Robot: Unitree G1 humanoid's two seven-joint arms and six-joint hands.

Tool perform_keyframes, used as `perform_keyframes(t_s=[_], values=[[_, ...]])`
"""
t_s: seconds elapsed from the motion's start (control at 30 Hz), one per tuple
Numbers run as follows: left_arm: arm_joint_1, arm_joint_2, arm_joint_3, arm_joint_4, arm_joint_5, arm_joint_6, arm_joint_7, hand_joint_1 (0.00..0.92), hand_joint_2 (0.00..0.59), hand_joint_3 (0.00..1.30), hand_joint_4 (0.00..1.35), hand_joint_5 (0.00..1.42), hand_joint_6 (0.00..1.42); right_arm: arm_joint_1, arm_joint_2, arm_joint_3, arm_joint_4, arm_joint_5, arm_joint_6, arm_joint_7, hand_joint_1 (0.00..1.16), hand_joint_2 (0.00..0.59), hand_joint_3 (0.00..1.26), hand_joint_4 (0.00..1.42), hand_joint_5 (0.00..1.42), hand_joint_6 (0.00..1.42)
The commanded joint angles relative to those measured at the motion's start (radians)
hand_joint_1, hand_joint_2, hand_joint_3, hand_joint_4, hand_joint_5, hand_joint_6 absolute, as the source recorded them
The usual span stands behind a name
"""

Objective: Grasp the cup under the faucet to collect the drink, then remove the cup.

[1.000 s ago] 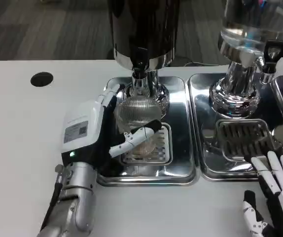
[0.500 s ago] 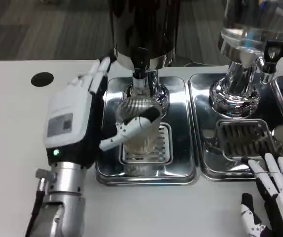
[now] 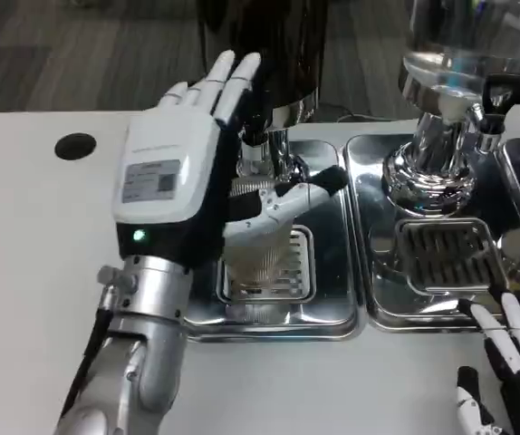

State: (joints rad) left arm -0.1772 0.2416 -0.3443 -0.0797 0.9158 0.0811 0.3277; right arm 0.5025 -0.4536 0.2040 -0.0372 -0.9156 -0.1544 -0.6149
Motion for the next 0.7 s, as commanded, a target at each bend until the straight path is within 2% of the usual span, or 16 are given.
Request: perform_keyframes(t_s=[0.03, 0.1, 0.33, 0.5, 0.7], values=[[-0.015, -0.017, -0.022, 0.029, 0.014, 0.010, -0.017, 0.000, 0.077, 0.18, 0.06, 0.24, 0.22, 0.021, -0.007, -0.016, -0.005, 0.002, -0.016, -0.022, 0.11, 0.518, 0.14, 0.00, 0.00, 0.06], [-0.004, -0.016, -0.021, 0.027, 0.008, 0.005, -0.014, 0.000, 0.079, 0.20, 0.10, 0.26, 0.23, 0.024, -0.005, -0.018, -0.006, 0.003, -0.019, -0.022, 0.11, 0.518, 0.14, 0.00, 0.00, 0.06], [0.054, -0.005, 0.002, 0.016, -0.027, -0.035, 0.017, 0.009, 0.092, 0.36, 0.37, 0.47, 0.40, 0.026, 0.000, -0.012, -0.015, -0.011, -0.020, -0.018, 0.11, 0.518, 0.14, 0.00, 0.00, 0.06], [0.077, 0.000, 0.013, -0.005, -0.015, -0.044, 0.025, 0.009, 0.094, 0.41, 0.42, 0.51, 0.43, 0.018, 0.006, -0.005, -0.027, -0.020, -0.015, -0.008, 0.11, 0.518, 0.14, 0.00, 0.00, 0.06], [0.089, 0.004, 0.018, -0.009, -0.019, -0.047, 0.025, 0.009, 0.095, 0.41, 0.43, 0.52, 0.45, 0.013, 0.012, -0.002, -0.016, -0.018, -0.016, -0.008, 0.11, 0.518, 0.14, 0.00, 0.00, 0.06]])
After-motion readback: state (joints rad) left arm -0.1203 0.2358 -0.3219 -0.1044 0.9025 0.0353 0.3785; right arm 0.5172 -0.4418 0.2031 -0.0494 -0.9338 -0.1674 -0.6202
